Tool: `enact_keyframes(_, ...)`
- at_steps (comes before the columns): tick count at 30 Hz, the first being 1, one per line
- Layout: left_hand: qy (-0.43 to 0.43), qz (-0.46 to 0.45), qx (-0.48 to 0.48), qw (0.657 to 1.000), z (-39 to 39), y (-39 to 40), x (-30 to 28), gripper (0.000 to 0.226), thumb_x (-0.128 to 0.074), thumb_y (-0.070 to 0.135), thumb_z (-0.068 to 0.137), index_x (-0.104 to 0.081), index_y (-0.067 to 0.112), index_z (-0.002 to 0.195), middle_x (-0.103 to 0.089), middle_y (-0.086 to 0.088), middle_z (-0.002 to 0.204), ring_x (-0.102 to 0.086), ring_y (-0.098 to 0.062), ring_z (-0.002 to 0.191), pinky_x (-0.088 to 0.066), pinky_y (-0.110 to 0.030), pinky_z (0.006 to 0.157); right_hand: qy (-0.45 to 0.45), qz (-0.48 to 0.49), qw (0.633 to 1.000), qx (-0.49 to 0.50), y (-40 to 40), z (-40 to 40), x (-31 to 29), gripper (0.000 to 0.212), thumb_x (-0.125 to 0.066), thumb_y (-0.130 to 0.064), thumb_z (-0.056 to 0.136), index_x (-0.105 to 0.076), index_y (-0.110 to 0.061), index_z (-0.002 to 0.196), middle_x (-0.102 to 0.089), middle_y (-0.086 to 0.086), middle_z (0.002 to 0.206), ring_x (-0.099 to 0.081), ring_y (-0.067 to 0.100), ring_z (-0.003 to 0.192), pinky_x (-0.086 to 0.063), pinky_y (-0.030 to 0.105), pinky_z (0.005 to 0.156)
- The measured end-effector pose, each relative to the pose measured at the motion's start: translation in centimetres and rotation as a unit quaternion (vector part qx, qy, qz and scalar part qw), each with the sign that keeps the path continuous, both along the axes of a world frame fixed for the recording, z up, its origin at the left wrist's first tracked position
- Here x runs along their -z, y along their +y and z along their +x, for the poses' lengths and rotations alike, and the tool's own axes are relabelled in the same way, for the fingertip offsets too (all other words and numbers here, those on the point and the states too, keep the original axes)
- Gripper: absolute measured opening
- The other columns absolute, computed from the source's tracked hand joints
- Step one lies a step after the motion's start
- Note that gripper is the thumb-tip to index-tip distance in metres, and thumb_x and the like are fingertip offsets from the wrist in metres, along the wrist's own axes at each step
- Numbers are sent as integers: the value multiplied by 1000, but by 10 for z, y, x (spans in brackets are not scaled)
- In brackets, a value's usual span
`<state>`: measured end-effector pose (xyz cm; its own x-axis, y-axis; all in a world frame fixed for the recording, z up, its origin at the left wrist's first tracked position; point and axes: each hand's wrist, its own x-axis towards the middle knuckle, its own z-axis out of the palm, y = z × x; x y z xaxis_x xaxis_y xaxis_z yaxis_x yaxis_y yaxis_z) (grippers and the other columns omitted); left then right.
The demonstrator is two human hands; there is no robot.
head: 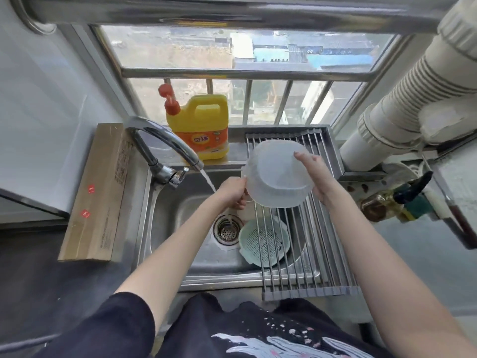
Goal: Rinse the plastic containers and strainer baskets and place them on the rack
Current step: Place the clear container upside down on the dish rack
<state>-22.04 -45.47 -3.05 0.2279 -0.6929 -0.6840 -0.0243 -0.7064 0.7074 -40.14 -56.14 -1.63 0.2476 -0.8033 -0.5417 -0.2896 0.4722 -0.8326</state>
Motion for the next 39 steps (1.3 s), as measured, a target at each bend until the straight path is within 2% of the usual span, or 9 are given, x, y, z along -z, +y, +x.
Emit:
enact_keyframes(5,-86,-35,-12,996,0,-42,13,33,-26,13,98,-47,10,74,-45,-9,60,-43,-19,47,-39,-26,43,18,-68,997,43,-28,17,6,71,-62,-49,67,-46,-17,129,-49,11,128,-55,26,110,-53,44,86)
enact_keyframes(9,-165,-34,21,985,-6,-68,28,31,-29,3,96,-57,-5,108,-62,-27,102,-61,-38,92,-40,-32,68,-14,-137,990,40,-50,23,15,30,-55,-27,89,-60,-20,118,-62,1,110,-58,18,101,-49,30,79)
enact_keyframes(15,-212,-34,5,977,-7,-89,55,47,-19,28,102,-39,7,140,-55,-21,131,-50,-39,119,-40,-40,91,18,-161,986,37,-76,38,36,50,-51,-28,95,-36,-20,143,-46,3,139,-48,19,123,-43,34,98)
enact_keyframes(18,-229,-17,18,973,-5,-93,67,51,-17,32,102,-17,17,151,-54,-16,133,-51,-38,119,-39,-38,85,28,-178,983,31,-79,42,47,53,-51,-31,95,-31,-25,143,-42,6,143,-47,21,125,-41,42,102)
enact_keyframes(22,-235,29,67,969,1,-91,79,56,-21,28,102,2,22,152,-56,-24,125,-55,-39,105,-43,-40,84,62,-175,983,10,-77,44,65,50,-46,-26,99,-28,-30,145,-41,-1,144,-46,15,117,-40,26,87)
enact_keyframes(25,-230,36,81,969,-1,-90,87,56,-23,29,102,4,29,152,-60,-22,114,-53,-29,82,-41,-34,71,86,-199,975,43,-67,46,79,45,-40,-23,100,-31,-30,144,-45,0,141,-50,21,117,-42,29,88)
enact_keyframes(29,-264,26,93,960,-2,-101,93,60,-27,28,101,5,37,150,-58,-22,115,-58,-34,89,-45,-39,72,124,-224,959,119,-62,50,81,42,-36,-19,102,-36,-28,143,-46,-1,140,-49,14,110,-36,24,86)
enact_keyframes(34,-314,77,159,933,-4,-111,87,71,-35,22,97,12,40,148,-61,-18,115,-60,-34,99,-43,-37,73,259,-285,919,80,-60,52,82,41,-35,-27,101,-40,-39,139,-17,5,158,-20,29,144,-21,54,113)
enact_keyframes(39,-355,117,183,909,-1,-114,80,70,-36,25,98,9,37,150,-62,-13,119,-62,-31,102,-40,-34,73,387,-362,834,-153,-41,60,78,49,-32,-54,96,-25,-50,145,-7,-8,161,0,20,148,2,64,109)
